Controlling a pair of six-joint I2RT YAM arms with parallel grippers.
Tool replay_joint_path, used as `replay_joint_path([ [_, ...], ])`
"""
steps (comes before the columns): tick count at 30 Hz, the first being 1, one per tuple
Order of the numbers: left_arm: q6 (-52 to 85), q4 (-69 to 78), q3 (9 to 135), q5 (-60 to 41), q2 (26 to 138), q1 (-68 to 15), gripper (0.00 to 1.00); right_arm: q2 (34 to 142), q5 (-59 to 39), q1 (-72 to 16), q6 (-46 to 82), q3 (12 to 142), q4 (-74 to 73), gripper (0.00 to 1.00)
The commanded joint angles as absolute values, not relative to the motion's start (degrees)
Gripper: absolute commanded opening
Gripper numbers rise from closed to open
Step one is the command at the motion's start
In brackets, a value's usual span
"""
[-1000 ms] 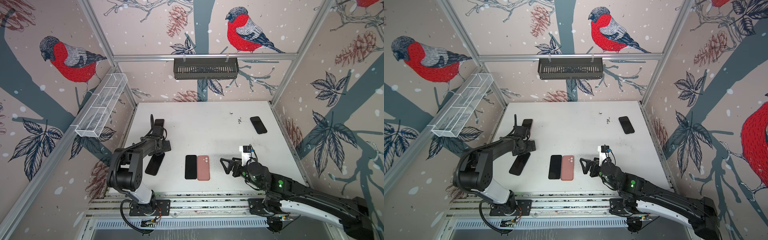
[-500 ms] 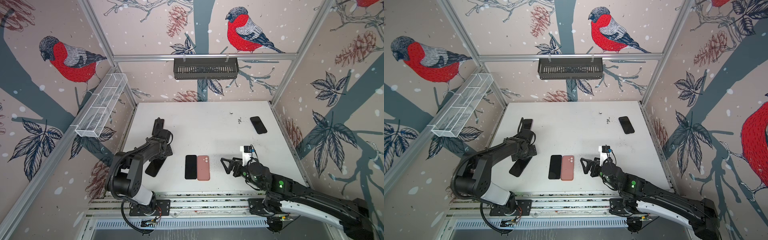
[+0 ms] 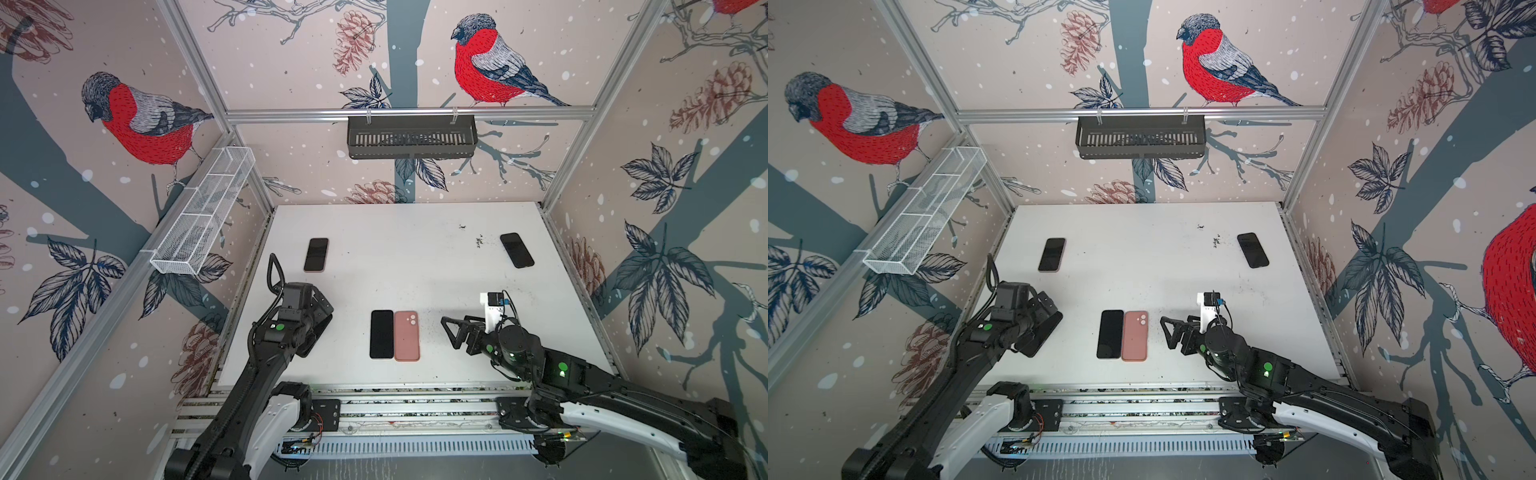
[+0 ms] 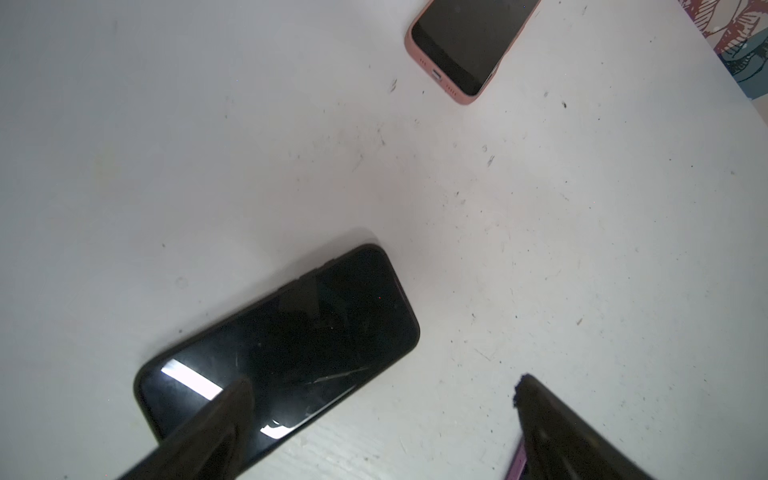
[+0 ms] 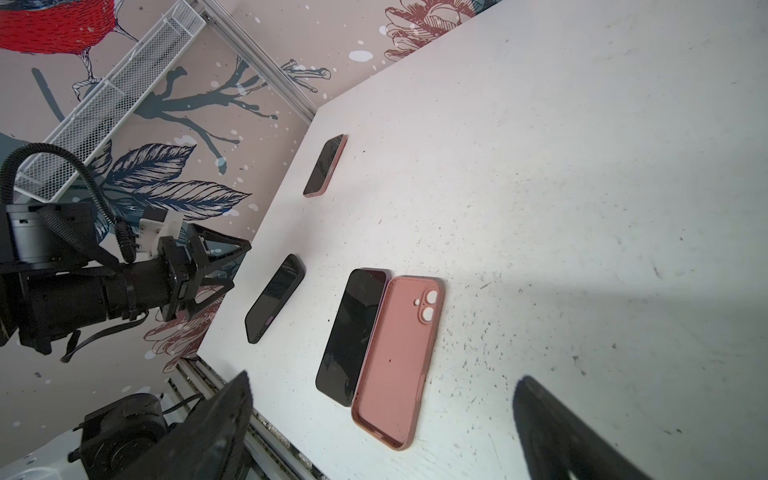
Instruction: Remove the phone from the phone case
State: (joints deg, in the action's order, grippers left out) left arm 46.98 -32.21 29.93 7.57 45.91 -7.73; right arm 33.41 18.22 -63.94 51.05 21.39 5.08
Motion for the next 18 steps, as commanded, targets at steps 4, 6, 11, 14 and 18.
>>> replay_joint_path([
  [4, 65.5, -41.3, 28.9, 11.8, 45.1, -7.5, 0.97, 34.4, 17.7, -63.8, 51.2, 21.4, 2.2, 0.99],
  [6, 68.0, -42.9, 29.4, 10.8, 46.1, -7.5, 0.97, 34.4, 17.7, -63.9, 51.3, 21.2, 1.8, 0.99],
  [11, 73.1, -47.3, 29.3, 11.7, 45.5, -7.5, 0.97, 35.0, 17.3, -63.7, 51.6, 21.1, 1.3, 0.99],
  [14, 75.1, -50.3, 29.8, 13.0, 45.3, -7.5, 0.97, 35.2, 17.4, -63.7, 51.6, 21.1, 1.3, 0.99],
  [18, 75.1, -49.0, 28.4, 11.5, 44.4, -7.4, 0.97, 35.5, 17.1, -63.8, 51.9, 20.8, 0.6, 0.99],
])
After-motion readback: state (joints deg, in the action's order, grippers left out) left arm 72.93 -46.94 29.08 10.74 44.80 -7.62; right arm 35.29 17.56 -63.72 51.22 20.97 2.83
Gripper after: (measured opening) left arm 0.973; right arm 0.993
